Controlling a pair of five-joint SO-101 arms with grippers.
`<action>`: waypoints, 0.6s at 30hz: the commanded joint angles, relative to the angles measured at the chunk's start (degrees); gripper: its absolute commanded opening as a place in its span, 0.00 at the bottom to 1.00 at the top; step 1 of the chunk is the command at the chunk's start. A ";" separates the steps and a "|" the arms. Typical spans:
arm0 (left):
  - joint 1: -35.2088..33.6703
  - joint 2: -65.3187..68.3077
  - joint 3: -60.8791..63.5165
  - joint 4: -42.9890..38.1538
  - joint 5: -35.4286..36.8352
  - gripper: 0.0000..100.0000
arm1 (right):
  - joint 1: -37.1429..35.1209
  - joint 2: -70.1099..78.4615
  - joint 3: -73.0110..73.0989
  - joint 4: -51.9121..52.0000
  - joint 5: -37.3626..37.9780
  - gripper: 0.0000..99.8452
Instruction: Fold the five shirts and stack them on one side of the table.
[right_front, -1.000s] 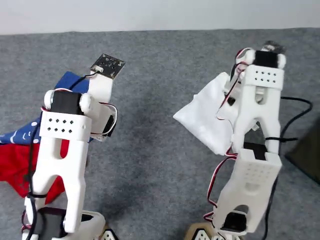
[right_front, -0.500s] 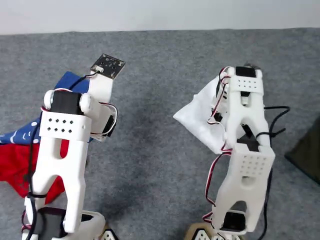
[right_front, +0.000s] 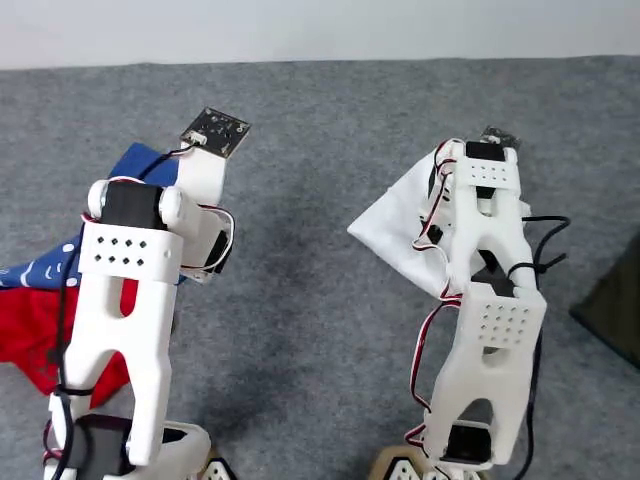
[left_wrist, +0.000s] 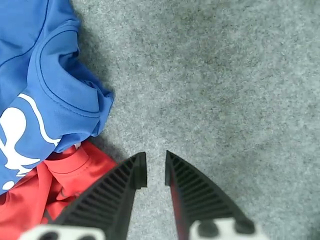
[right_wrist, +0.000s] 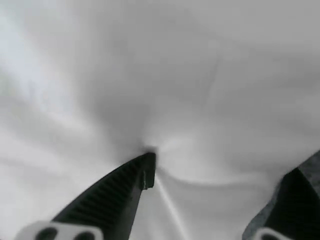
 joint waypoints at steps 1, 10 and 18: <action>0.53 -2.37 -0.40 1.05 -0.09 0.07 | -0.66 0.31 -0.35 -1.71 -0.18 0.31; 0.44 -2.37 -0.40 1.05 -0.18 0.07 | -0.75 0.31 -0.35 -1.71 4.31 0.08; 0.26 -2.37 -0.40 1.05 -0.18 0.07 | 2.68 -4.79 -0.35 2.51 7.56 0.01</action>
